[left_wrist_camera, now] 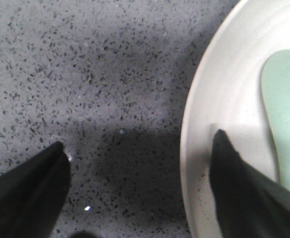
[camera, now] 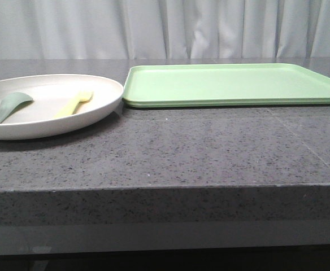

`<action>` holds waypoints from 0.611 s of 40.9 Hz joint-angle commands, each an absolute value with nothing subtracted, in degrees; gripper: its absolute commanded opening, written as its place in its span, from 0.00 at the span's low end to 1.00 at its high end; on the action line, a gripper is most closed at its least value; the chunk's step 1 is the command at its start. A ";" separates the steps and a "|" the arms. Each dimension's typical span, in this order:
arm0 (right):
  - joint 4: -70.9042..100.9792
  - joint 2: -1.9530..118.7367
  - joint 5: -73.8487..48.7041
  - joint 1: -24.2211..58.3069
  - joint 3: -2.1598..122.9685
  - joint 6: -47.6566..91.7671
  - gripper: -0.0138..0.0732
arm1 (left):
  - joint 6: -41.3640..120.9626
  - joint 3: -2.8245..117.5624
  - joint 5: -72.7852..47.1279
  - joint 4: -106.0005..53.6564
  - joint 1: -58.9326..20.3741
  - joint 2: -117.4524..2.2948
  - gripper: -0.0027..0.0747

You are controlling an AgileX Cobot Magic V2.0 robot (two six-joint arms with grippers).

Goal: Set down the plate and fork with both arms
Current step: 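Grasp the cream plate rim with the left gripper and lift it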

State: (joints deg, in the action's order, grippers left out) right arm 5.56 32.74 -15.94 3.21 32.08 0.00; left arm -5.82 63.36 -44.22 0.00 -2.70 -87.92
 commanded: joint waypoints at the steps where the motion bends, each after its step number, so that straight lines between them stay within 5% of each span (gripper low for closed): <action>1: 5.72 33.21 -11.24 3.17 34.11 0.32 0.87 | -5.82 65.24 -42.59 -0.67 -3.08 -86.13 0.50; 8: 5.72 33.21 -11.24 3.17 34.11 0.32 0.87 | -5.82 65.24 -42.59 -2.71 -3.08 -86.75 0.27; 21: 5.72 33.21 -11.43 3.17 34.11 0.32 0.87 | -5.82 65.32 -42.65 -3.23 -3.08 -87.64 0.01; 25: 5.72 33.21 -11.43 3.17 34.11 0.32 0.87 | -5.82 65.32 -43.11 -3.27 -2.94 -87.39 0.01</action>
State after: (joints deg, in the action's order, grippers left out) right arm 5.56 32.74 -15.94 3.21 32.08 0.00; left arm -5.82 64.08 -43.50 -3.58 -2.70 -89.22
